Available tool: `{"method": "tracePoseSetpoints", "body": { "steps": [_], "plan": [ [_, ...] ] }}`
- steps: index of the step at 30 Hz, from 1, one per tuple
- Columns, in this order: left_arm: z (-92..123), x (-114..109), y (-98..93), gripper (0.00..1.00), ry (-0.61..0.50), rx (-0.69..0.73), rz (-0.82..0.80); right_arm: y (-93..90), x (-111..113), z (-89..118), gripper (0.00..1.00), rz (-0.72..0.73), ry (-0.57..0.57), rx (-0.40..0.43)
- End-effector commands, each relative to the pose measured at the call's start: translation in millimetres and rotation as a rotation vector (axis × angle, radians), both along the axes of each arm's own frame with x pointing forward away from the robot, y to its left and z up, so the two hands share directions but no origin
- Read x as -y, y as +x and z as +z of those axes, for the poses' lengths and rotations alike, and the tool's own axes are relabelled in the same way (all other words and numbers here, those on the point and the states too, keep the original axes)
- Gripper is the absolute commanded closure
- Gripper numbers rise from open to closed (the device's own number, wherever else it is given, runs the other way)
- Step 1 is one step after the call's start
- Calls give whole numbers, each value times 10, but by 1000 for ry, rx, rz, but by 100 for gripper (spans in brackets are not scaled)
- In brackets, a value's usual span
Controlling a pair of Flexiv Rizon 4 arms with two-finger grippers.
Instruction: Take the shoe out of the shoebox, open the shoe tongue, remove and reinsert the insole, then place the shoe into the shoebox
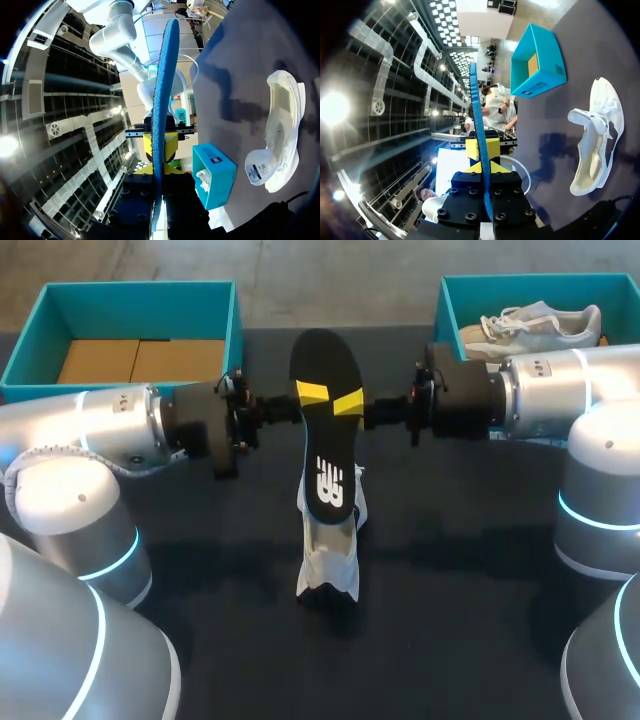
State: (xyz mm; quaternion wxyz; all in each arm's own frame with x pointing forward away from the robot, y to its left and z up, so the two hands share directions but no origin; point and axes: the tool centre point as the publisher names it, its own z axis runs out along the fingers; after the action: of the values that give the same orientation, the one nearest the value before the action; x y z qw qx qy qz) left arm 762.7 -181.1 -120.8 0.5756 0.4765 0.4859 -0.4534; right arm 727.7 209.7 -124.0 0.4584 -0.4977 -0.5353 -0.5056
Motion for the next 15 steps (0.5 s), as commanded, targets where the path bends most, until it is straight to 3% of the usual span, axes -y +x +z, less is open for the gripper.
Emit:
{"method": "tracePoseSetpoints", "body": {
  "steps": [1, 3, 4, 15],
  "plan": [
    [-4, 41, 14, 100, 3, -19, -8, 14, -10, -23, 96, -6, 3, -2],
    [-22, 35, 9, 100, 9, -34, -14, 21, 7, -38, 18, -14, -5, -9],
    [-34, 29, 4, 100, 9, -36, -15, 25, 16, -44, 0, -17, -6, -11],
    [-127, -43, -175, 100, 46, -223, -86, 22, 270, -111, 0, -79, -79, -35]
  ]
}}
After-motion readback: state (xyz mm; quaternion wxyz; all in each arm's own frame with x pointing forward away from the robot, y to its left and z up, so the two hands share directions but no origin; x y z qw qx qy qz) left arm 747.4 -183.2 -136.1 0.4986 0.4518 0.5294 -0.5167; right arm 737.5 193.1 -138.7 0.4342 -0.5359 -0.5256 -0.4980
